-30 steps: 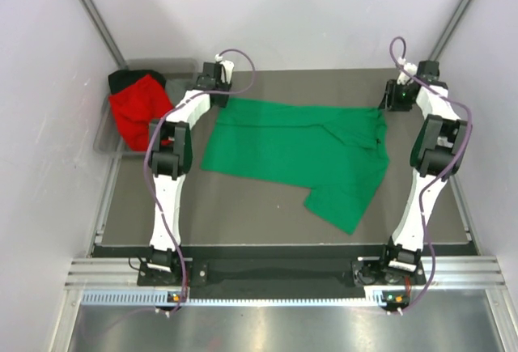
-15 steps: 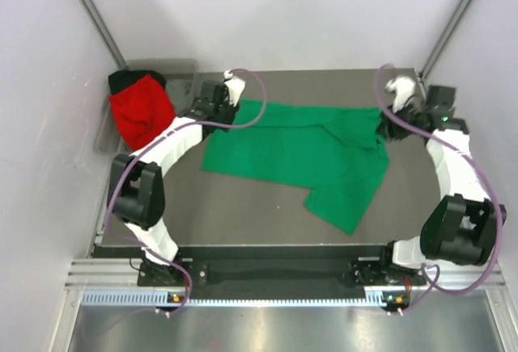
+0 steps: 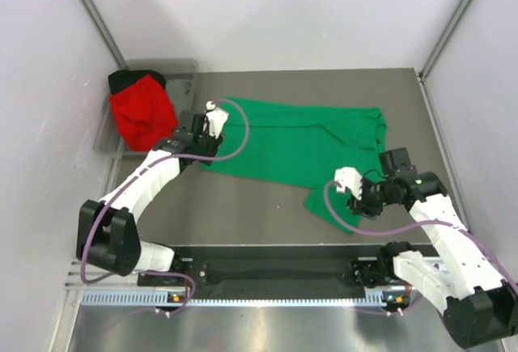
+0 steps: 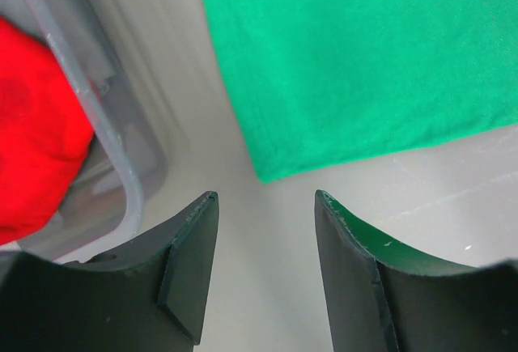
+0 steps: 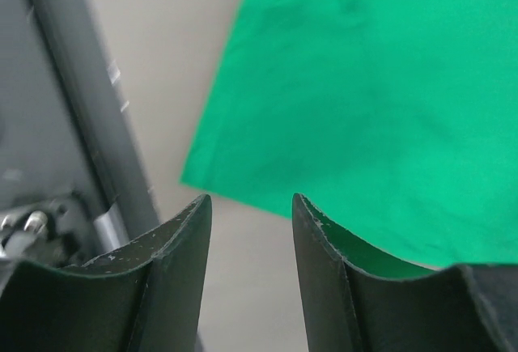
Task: Fold and stack the t-shirts
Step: Fold the tshirt
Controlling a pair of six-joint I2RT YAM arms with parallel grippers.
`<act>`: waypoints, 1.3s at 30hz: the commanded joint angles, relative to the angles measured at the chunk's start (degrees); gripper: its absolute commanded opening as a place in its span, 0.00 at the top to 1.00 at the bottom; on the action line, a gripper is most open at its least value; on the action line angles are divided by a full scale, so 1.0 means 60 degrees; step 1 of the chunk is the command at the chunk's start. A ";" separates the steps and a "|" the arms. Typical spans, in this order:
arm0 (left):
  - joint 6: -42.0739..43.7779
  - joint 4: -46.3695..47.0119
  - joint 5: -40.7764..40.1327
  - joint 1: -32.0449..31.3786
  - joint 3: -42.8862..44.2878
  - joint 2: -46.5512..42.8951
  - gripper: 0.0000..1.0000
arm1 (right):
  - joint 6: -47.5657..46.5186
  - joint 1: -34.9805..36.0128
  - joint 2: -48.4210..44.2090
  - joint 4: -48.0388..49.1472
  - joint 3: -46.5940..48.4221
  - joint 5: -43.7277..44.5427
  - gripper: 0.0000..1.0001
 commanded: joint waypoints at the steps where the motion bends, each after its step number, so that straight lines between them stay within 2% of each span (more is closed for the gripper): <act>1: -0.0203 -0.0089 0.0136 0.0311 0.0460 0.0147 0.44 | -0.0845 0.0561 0.0569 -0.0656 -0.0529 0.0575 0.55; 7: -0.0394 -0.0236 0.0387 0.0634 0.0667 0.0617 0.46 | -0.0802 0.1059 0.0745 0.0953 -0.1511 0.1410 0.55; 18: -0.0540 -0.0280 0.0504 0.1030 0.0813 0.1027 0.47 | -0.0685 0.1763 0.1843 0.1702 -0.1820 0.1542 0.55; 21: -0.0570 -0.0265 0.0519 0.1118 0.0828 0.1071 0.47 | -0.0072 0.1837 0.1611 0.2637 -0.1878 0.1922 0.58; 23: -0.0672 -0.0236 0.0533 0.1191 0.0872 0.1144 0.47 | 0.0325 0.1852 0.1319 0.3955 -0.1835 0.2333 0.59; 26: -0.0760 -0.0338 0.1541 0.1206 0.1105 0.1450 0.48 | 0.0852 0.1837 0.1680 0.5216 -0.1237 0.2830 0.60; 27: -0.0746 -0.0411 0.1834 0.1206 0.1222 0.1582 0.50 | 0.0970 0.1837 0.1930 0.5451 -0.1031 0.2991 0.61; 30: -0.0731 -0.0938 0.3516 0.1206 0.1837 0.2343 0.64 | 0.1729 0.1779 0.2999 0.6666 -0.0356 0.3899 0.63; 32: -0.0775 -0.1611 0.4861 0.1177 0.2408 0.3102 0.76 | 0.2082 0.1559 0.3947 0.7502 0.0096 0.4221 0.64; 33: -0.0775 -0.1773 0.5203 0.1176 0.2758 0.3353 0.84 | 0.2447 0.1486 0.4316 0.7620 0.0346 0.4281 0.65; 34: -0.0818 -0.2050 0.5467 0.1147 0.2907 0.3863 1.00 | 0.2668 0.1340 0.4697 0.7824 0.0580 0.4427 0.67; 35: -0.0819 -0.2154 0.5803 0.1147 0.3039 0.4086 1.00 | 0.2830 0.1295 0.5368 0.7928 0.0974 0.4501 0.68; 39: -0.0570 -0.2170 0.6202 0.1147 0.3158 0.4747 1.00 | 0.3182 0.1148 0.6471 0.8748 0.1577 0.4969 0.70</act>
